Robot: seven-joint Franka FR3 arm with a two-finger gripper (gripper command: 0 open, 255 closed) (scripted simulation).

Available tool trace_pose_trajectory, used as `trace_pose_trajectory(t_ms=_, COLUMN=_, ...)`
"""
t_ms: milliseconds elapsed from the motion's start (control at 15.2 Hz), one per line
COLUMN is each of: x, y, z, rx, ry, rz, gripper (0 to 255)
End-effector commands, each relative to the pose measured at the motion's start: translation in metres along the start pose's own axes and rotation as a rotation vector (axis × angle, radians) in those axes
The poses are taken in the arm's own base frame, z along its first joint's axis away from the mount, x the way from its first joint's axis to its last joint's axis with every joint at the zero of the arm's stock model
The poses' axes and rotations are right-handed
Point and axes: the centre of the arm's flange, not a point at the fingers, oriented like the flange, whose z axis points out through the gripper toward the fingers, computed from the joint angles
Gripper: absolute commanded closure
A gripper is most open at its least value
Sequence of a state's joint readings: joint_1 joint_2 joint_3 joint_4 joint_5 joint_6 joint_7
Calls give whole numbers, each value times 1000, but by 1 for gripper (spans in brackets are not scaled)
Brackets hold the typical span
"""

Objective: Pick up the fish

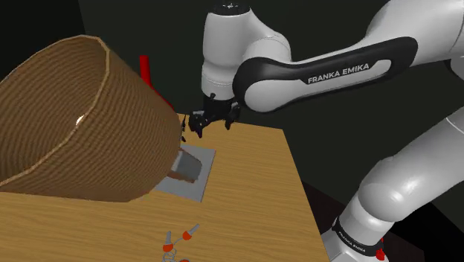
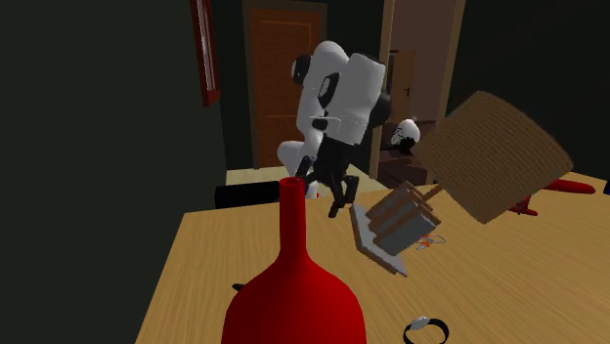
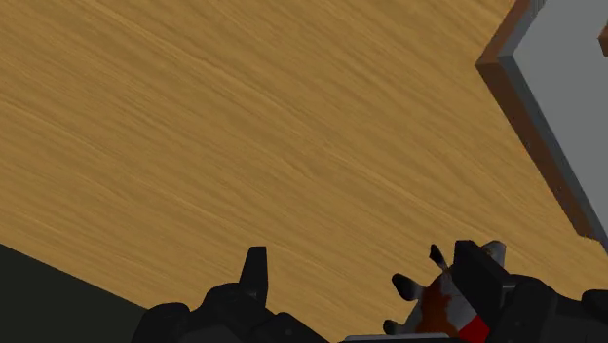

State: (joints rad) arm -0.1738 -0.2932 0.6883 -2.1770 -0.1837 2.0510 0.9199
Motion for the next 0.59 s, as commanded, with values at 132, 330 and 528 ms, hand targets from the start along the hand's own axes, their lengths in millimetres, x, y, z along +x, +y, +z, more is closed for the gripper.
trace_pose_trajectory(t_ms=132, x=13, y=-51, z=25, rx=-46, ry=30, rz=91, gripper=0)
trace_pose_trajectory(t_ms=330, x=27, y=-88, z=45, rx=-81, ry=52, rz=155, gripper=0)
trace_pose_trajectory(t_ms=528, x=44, y=-122, z=65, rx=-116, ry=74, rz=219, gripper=0)
